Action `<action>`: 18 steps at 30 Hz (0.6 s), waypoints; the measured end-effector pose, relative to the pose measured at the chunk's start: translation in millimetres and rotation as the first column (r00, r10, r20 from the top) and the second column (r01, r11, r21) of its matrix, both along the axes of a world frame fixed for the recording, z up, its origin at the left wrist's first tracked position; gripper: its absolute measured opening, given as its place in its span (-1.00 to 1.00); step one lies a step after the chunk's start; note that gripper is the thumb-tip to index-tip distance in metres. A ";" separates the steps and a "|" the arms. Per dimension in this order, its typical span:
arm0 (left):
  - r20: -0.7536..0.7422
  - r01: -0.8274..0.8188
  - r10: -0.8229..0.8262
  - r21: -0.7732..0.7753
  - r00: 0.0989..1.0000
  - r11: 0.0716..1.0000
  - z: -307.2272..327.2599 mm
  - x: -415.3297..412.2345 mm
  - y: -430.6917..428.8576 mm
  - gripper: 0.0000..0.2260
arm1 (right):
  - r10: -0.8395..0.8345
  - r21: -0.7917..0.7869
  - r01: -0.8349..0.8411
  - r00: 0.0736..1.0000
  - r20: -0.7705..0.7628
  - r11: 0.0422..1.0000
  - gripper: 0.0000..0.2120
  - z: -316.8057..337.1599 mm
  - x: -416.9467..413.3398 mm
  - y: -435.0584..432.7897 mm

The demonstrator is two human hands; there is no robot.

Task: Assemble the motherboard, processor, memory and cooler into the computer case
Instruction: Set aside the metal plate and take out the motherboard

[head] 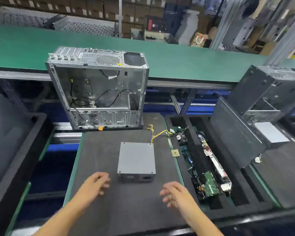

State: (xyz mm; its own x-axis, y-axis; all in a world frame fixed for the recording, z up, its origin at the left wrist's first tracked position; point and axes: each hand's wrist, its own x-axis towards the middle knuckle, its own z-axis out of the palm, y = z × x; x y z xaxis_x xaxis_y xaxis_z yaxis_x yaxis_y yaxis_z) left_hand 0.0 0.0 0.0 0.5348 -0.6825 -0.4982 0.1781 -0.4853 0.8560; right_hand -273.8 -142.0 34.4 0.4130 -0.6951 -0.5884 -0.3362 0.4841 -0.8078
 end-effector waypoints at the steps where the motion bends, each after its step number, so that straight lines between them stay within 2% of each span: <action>1: 0.066 0.010 -0.011 0.018 0.998 1.000 0.0 6.9 -17.8 -0.87 | -0.027 -0.050 0.026 1.000 -0.015 0.998 -0.88 -3.6 11.0 -9.0; 2: 0.089 0.016 -0.021 0.053 0.996 0.998 1.6 11.2 -30.7 -0.83 | -0.048 -0.081 0.044 0.998 -0.038 0.996 -0.87 -2.1 19.9 -16.3; 5: 0.030 0.075 -0.079 0.105 0.996 0.992 2.8 24.5 -78.0 -0.65 | -0.089 -0.099 0.084 0.995 -0.047 0.991 -0.81 3.2 50.5 -39.4; 7: -0.011 0.146 -0.146 0.151 0.989 0.978 -2.4 25.8 -98.0 -0.62 | -0.065 -0.086 0.057 0.994 -0.083 0.995 -0.66 -2.7 65.6 -48.9; 10: -0.063 0.156 -0.147 0.165 0.987 0.974 -17.2 28.4 -115.6 -0.56 | 0.011 -0.047 -0.018 0.989 -0.149 0.999 -0.39 -12.3 85.6 -63.1; 14: -0.025 0.060 -0.056 0.205 0.998 0.977 -33.7 15.8 -123.2 -0.46 | 0.066 0.039 -0.063 0.994 -0.091 0.997 -0.19 -28.5 106.6 -66.7; 16: -0.023 -0.004 0.009 0.216 1.000 0.976 -33.6 7.9 -125.7 -0.44 | 0.054 0.008 -0.054 0.996 -0.071 0.999 -0.20 -36.7 115.1 -65.9; 18: -0.105 -0.066 0.085 0.170 0.991 0.983 -31.8 0.9 -127.9 -0.46 | 0.017 -0.037 -0.019 0.998 -0.062 0.999 -0.24 -42.2 117.6 -66.6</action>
